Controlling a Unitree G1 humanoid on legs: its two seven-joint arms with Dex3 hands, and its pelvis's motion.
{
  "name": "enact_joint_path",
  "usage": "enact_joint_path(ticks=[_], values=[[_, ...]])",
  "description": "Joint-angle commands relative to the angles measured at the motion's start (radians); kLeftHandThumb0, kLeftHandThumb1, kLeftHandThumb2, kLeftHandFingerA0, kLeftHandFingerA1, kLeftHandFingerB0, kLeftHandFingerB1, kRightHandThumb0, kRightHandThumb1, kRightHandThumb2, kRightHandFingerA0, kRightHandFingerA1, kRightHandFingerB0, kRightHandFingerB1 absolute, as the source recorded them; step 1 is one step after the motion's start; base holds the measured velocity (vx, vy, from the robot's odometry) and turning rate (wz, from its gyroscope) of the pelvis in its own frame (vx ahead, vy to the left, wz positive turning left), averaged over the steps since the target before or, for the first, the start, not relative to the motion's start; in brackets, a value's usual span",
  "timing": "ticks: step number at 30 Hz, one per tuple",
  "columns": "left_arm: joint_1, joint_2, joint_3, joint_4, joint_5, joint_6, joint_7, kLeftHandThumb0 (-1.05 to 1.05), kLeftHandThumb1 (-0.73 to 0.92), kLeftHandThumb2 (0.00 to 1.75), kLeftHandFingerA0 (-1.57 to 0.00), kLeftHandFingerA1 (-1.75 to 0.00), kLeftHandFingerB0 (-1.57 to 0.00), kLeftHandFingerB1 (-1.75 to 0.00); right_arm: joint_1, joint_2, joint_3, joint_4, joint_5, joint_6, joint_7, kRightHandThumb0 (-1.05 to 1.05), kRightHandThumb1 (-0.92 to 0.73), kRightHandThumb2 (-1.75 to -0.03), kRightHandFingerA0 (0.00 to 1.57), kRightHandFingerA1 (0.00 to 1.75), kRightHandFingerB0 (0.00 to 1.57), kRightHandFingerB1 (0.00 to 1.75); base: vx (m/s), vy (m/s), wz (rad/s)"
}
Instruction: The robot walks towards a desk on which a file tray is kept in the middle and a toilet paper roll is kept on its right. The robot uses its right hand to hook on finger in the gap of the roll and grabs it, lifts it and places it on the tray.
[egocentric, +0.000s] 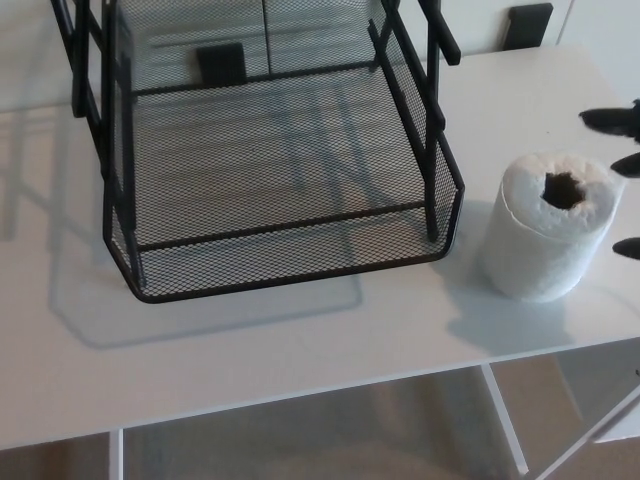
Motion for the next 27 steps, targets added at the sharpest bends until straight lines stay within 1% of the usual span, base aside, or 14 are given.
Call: enact_joint_path(ticks=[1, 2, 3, 5, 8, 9, 10, 11, 16, 17, 18, 22, 23, 27], values=[[0.0, 0.009, 0.027, -0.004, -0.023, -0.058, -0.014, -0.75, 0.92, 0.74, -0.3, -0.76, -0.29, -0.55, -0.074, -0.05, 0.102, 0.037, -0.175, 0.041, 0.077, -0.67, -0.48, -0.82, 0.18, 0.5, 0.05, 0.29, 0.0, 0.0, 0.0], [0.007, 0.018, 0.002, -0.005, 0.006, -0.087, -0.008, -0.72, 0.92, 0.8, -0.22, -0.55, -0.24, -0.47, -0.078, -0.049, 0.114, 0.039, -0.187, 0.031, 0.073, -0.63, -0.6, -0.59, 0.26, 0.44, 0.1, 0.22, 0.0, 0.0, 0.0], [0.012, 0.02, -0.008, -0.009, 0.018, -0.098, -0.003, -0.72, 0.92, 0.78, -0.25, -0.55, -0.25, -0.47, -0.08, -0.049, 0.119, 0.042, -0.19, 0.02, 0.072, -0.66, -0.47, -0.83, 0.21, 0.53, 0.04, 0.32, 0.0, 0.0, 0.0], [0.002, 0.017, 0.003, 0.018, 0.002, -0.1, -0.011, -0.73, 0.92, 0.78, -0.2, -0.5, -0.24, -0.45, -0.082, -0.049, 0.125, 0.051, -0.194, -0.004, 0.071, -0.66, -0.46, -0.83, 0.22, 0.53, 0.04, 0.33, 0.0, 0.0, 0.0], [0.02, 0.002, 0.049, -0.051, -0.05, -0.013, -0.016, -0.75, 0.92, 0.77, -0.29, -0.57, -0.25, -0.47, -0.088, -0.049, 0.132, 0.037, -0.204, -0.006, 0.08, -0.65, -0.46, -0.82, 0.21, 0.52, 0.04, 0.35, 0.0, 0.0, 0.0], [0.022, 0.006, 0.037, -0.049, -0.033, -0.026, -0.015, -0.7, 0.92, 0.77, -0.21, -0.51, -0.23, -0.45, -0.089, -0.05, 0.136, 0.033, -0.216, -0.01, 0.079, -0.63, -0.61, -0.59, 0.29, 0.42, 0.12, 0.24, 0.0, 0.0, 0.0], [0.023, 0.013, 0.018, -0.042, -0.008, -0.047, -0.014, -0.7, 0.92, 0.77, -0.21, -0.51, -0.23, -0.45, -0.09, -0.052, 0.142, 0.028, -0.233, -0.015, 0.077, -0.63, -0.61, -0.59, 0.29, 0.42, 0.12, 0.24, 0.0, 0.0, 0.0], [0.029, 0.014, 0.004, -0.032, 0.012, -0.08, 0.0, -0.71, 0.92, 0.77, -0.22, -0.5, -0.22, -0.44, -0.084, -0.055, 0.146, 0.006, -0.243, -0.01, 0.086, -0.67, -0.48, -0.84, 0.22, 0.51, 0.04, 0.34, 0.0, 0.0, 0.0], [0.024, 0.021, -0.004, -0.031, 0.007, -0.07, -0.002, -0.71, 0.92, 0.77, -0.19, -0.49, -0.23, -0.44, -0.064, -0.057, 0.139, 0.003, -0.272, -0.061, 0.073, -0.68, -0.49, -0.86, 0.22, 0.52, 0.04, 0.35, 0.0, 0.0, 0.0], [0.017, 0.016, 0.009, -0.029, -0.005, -0.05, 0.005, -0.73, 0.81, 1.16, -0.28, -0.6, -0.25, -0.55, -0.057, -0.059, 0.13, 0.002, -0.273, -0.081, 0.067, -0.68, -0.49, -0.86, 0.22, 0.53, 0.04, 0.36, 0.0, 0.0, 0.0], [0.005, 0.02, 0.004, 0.001, 0.001, -0.074, 0.0, -0.71, 0.92, 0.76, -0.24, -0.52, -0.24, -0.45, -0.056, -0.058, 0.125, 0.004, -0.276, -0.09, 0.062, -0.67, -0.49, -0.85, 0.24, 0.54, 0.06, 0.37, 0.0, 0.0, 0.0], [0.001, 0.02, 0.002, 0.009, 0.001, -0.087, -0.004, -0.69, 0.92, 0.77, -0.18, -0.5, -0.2, -0.44, -0.049, -0.063, 0.105, -0.021, -0.288, -0.075, 0.073, -0.66, -0.49, -0.83, 0.23, 0.51, 0.06, 0.38, 0.0, 0.0, 0.0], [0.0, 0.022, 0.002, 0.005, -0.003, -0.068, -0.012, -0.74, 0.92, 0.75, -0.14, -0.48, -0.18, -0.43, -0.039, -0.065, 0.101, -0.032, -0.291, -0.071, 0.075, -0.61, -0.63, -0.6, 0.3, 0.42, 0.13, 0.26, 0.0, 0.0, 0.0], [0.013, 0.025, -0.022, -0.004, 0.024, -0.11, 0.011, -0.69, 0.92, 0.77, -0.21, -0.5, -0.21, -0.44, -0.024, -0.066, 0.107, -0.045, -0.309, -0.067, 0.089, -0.62, -0.64, -0.6, 0.3, 0.41, 0.13, 0.25, 0.0, 0.0, 0.0]])
